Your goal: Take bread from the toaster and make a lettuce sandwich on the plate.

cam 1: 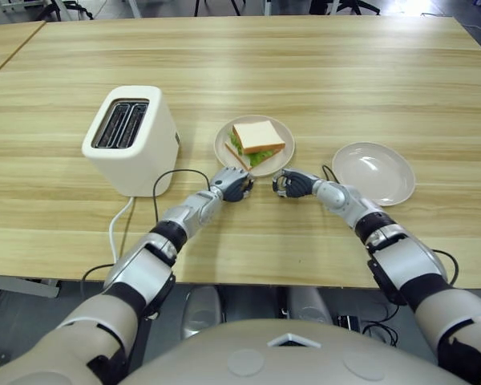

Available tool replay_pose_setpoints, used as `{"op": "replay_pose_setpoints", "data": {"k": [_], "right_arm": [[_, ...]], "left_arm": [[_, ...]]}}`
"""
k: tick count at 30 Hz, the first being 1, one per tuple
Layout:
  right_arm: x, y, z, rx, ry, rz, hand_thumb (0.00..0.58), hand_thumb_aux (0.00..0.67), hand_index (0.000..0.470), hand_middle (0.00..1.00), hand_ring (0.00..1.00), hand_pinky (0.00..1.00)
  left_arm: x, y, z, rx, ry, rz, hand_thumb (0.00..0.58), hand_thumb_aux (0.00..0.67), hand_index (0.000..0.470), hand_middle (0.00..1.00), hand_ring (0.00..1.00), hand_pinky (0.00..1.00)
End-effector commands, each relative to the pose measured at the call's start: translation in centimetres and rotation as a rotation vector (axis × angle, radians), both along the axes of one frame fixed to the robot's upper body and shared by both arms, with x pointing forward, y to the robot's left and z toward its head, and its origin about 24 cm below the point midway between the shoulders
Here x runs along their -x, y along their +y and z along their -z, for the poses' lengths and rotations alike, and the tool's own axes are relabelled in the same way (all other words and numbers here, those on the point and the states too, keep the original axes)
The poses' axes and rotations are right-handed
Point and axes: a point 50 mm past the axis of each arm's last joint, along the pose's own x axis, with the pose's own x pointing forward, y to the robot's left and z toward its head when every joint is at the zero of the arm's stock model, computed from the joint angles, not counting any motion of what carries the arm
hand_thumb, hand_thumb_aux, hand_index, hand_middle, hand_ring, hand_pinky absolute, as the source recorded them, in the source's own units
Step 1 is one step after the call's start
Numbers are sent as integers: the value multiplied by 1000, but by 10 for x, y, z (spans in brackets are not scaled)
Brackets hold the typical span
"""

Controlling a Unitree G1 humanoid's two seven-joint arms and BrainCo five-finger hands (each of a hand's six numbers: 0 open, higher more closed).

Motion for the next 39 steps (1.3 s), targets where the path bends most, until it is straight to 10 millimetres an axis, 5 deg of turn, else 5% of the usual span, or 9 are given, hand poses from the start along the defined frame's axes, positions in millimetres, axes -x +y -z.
{"op": "replay_pose_setpoints", "data": {"k": [1, 11, 12, 13, 17, 18, 32, 36, 39], "right_arm": [[-6, 0, -2, 2, -6, 67, 580, 670, 460, 1000, 1000, 1000], [-16, -10, -20, -141, -148, 188, 580, 670, 460, 1000, 1000, 1000], [-15, -12, -22, -197, -147, 208, 557, 536, 368, 1000, 1000, 1000], [-14, -13, -24, -271, -142, 218, 0, 0, 0, 118, 118, 118], [-1, -17, -33, -557, -185, 178, 0, 0, 0, 0, 0, 0], [5, -17, -37, -645, -214, 161, 0, 0, 0, 0, 0, 0], [31, -16, -57, -1067, -462, 177, 0, 0, 0, 0, 0, 0], [34, -16, -55, -1082, -492, 203, 0, 0, 0, 0, 0, 0], [35, -20, -60, -1103, -550, 226, 0, 0, 0, 0, 0, 0]], "left_arm": [[13, 21, 27, -90, 148, -88, 580, 670, 460, 1000, 1000, 1000], [2, 29, 11, 48, 13, -180, 580, 670, 460, 1000, 1000, 1000], [2, 27, 6, 121, -3, -179, 580, 670, 460, 1000, 1000, 1000], [2, 25, 0, 236, -20, -184, 580, 670, 460, 1000, 1000, 1000], [11, 29, -30, 676, -114, -191, 569, 578, 397, 1000, 1000, 1000], [18, 32, -40, 782, -148, -191, 0, 0, 0, 0, 0, 0], [42, 49, -78, 1135, -257, -234, 0, 0, 0, 0, 0, 0], [44, 43, -69, 1127, -204, -212, 205, 131, 90, 0, 0, 0], [46, 42, -71, 1152, -204, -200, 0, 0, 0, 0, 0, 0]]}}
